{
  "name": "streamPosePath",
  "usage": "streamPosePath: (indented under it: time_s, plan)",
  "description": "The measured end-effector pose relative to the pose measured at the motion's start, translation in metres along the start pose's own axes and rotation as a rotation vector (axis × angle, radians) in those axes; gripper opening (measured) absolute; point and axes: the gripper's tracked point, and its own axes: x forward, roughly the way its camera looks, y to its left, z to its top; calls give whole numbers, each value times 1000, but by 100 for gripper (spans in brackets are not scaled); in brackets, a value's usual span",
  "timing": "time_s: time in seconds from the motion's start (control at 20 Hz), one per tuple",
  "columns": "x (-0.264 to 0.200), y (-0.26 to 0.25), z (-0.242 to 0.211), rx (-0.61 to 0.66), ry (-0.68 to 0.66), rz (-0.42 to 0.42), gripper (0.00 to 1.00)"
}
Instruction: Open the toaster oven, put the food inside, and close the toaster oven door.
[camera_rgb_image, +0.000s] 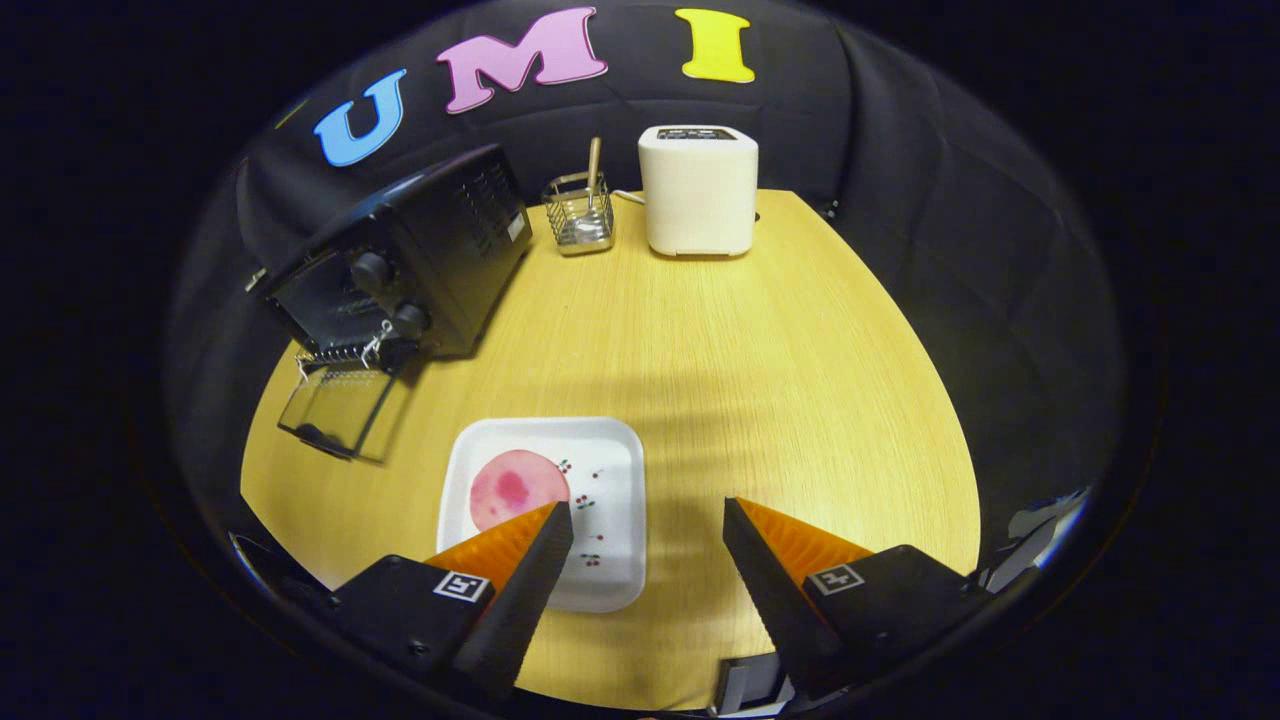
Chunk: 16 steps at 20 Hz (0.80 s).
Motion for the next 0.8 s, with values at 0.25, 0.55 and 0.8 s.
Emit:
streamPosePath:
  time_s: [0.25, 0.55, 0.8]
  plan:
    - [21, 5, -19, -43, 84, 56, 99]
    - [32, 4, -19, -85, 109, 45, 68]
    - [32, 7, -23, -26, 158, 47, 26]
